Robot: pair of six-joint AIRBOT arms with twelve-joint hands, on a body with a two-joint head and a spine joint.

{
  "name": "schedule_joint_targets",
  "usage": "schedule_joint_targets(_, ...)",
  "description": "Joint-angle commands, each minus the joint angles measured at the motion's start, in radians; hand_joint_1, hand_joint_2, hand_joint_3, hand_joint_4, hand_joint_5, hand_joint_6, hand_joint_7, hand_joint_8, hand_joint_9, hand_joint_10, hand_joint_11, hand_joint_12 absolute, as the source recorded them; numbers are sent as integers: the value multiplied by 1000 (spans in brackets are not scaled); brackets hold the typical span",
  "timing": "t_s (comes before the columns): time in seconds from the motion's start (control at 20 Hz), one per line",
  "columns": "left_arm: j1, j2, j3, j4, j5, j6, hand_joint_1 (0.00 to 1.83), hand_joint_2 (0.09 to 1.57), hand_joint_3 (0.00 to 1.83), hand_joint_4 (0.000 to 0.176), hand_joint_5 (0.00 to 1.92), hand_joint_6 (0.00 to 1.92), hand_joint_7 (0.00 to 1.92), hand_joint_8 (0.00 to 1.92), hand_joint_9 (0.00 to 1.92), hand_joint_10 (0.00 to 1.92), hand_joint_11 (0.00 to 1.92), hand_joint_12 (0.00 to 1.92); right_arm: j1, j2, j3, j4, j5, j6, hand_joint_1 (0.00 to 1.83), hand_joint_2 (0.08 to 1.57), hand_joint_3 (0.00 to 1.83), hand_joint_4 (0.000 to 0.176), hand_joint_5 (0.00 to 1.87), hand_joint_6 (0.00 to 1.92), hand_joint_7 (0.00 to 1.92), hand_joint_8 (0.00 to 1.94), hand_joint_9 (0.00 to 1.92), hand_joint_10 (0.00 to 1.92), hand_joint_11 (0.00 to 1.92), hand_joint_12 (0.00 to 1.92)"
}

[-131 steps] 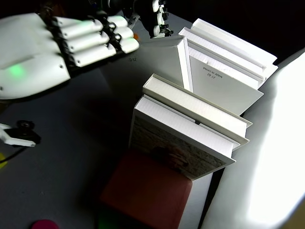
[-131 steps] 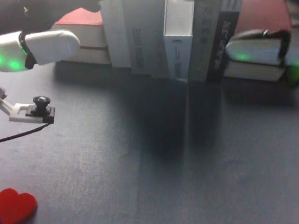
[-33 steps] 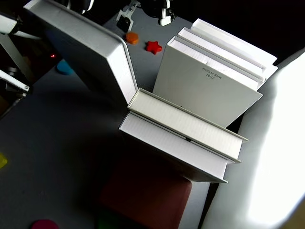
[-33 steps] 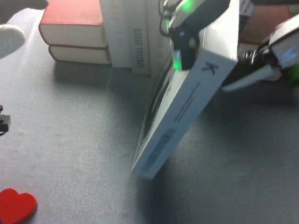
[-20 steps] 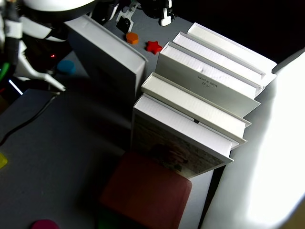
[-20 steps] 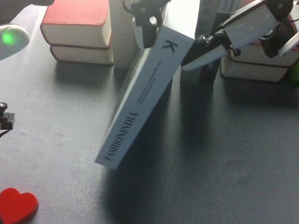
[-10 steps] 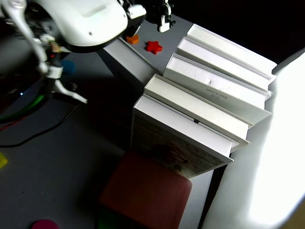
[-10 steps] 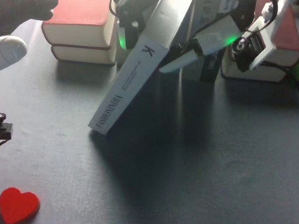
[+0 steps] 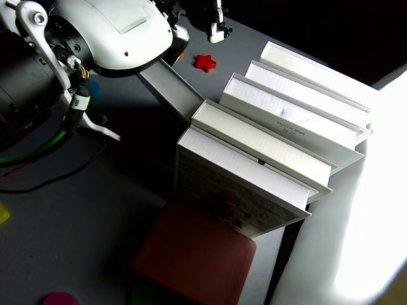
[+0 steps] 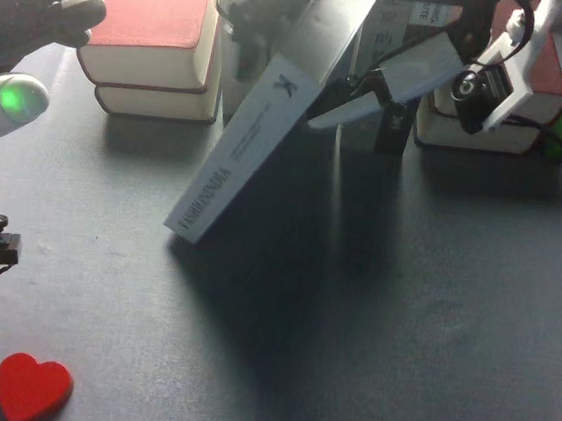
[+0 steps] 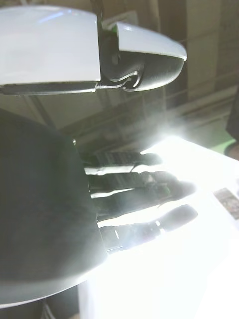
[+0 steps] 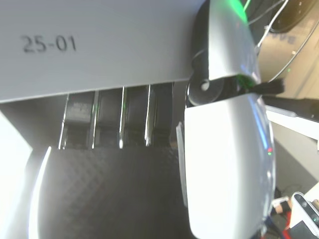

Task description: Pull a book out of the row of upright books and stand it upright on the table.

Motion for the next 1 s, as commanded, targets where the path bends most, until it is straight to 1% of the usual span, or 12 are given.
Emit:
schedule_joint_targets(0.0,-2,-1,0,-29,-119,-10,1038,1053,0,0,369,1,374,4,508,5,0,1338,8,8,-9,96,41,4,704,818,9,161,3,4,3,4,2,8,0,546)
schedule_joint_targets(0.1,2,-1,-6,-31,-119,-10,1032,1057,0,0,370,1,392,6,516,7,0,1368,8,28,-32,98,41,4,643,736,11,175,0,0,0,0,0,0,0,46)
schedule_joint_targets(0.15,2,-1,-8,-31,-119,-10,1039,1060,1,0,363,1,371,2,493,4,0,1334,8,42,-50,94,41,4,565,736,11,176,0,0,0,0,0,0,0,8)
schedule_joint_targets(0.3,3,-4,-7,-39,-118,-10,1013,1076,7,2,324,0,339,0,468,0,0,1312,15,69,-79,87,40,4,553,735,8,176,0,0,0,0,0,0,0,0)
schedule_joint_targets(0.45,3,-3,-11,-36,-118,-10,973,1055,0,32,322,1,354,5,488,9,0,1257,15,71,-80,87,40,5,659,760,17,176,0,0,0,0,0,0,0,0)
schedule_joint_targets(0.55,3,-2,-15,-36,-119,-10,964,1047,0,36,344,7,365,5,467,3,0,1213,15,82,-88,96,48,5,623,792,27,176,0,0,0,0,0,0,0,0)
schedule_joint_targets(0.6,3,-2,-15,-36,-119,-10,953,1047,0,29,337,4,363,3,459,0,0,1207,15,89,-94,97,49,5,492,725,0,176,0,0,0,0,0,0,0,0)
schedule_joint_targets(0.7,3,0,-16,-38,-119,-10,904,1054,1,45,289,0,328,0,433,0,0,1211,15,99,-96,115,56,5,470,760,12,176,0,0,0,0,0,0,0,0)
schedule_joint_targets(0.75,2,3,-20,-37,-119,-10,838,1034,0,82,267,0,326,1,441,4,0,1270,14,116,-96,141,61,4,502,791,23,176,0,0,0,0,0,0,0,0)
schedule_joint_targets(0.8,-3,4,-20,-35,-119,-10,817,1005,0,100,211,0,308,0,462,12,0,1298,10,130,-98,165,62,4,615,873,52,176,0,0,0,0,0,0,0,0)
schedule_joint_targets(0.9,-31,13,-19,-30,-119,-10,824,996,0,107,108,0,275,0,483,15,0,1195,-22,197,-116,305,68,-84,643,1052,21,176,0,0,0,0,0,0,0,0)
schedule_joint_targets(0.95,-51,23,-21,-23,-119,-10,824,996,0,107,108,0,275,0,483,15,0,1195,-41,229,-124,390,80,-132,643,1052,21,176,0,0,0,0,0,0,0,0)
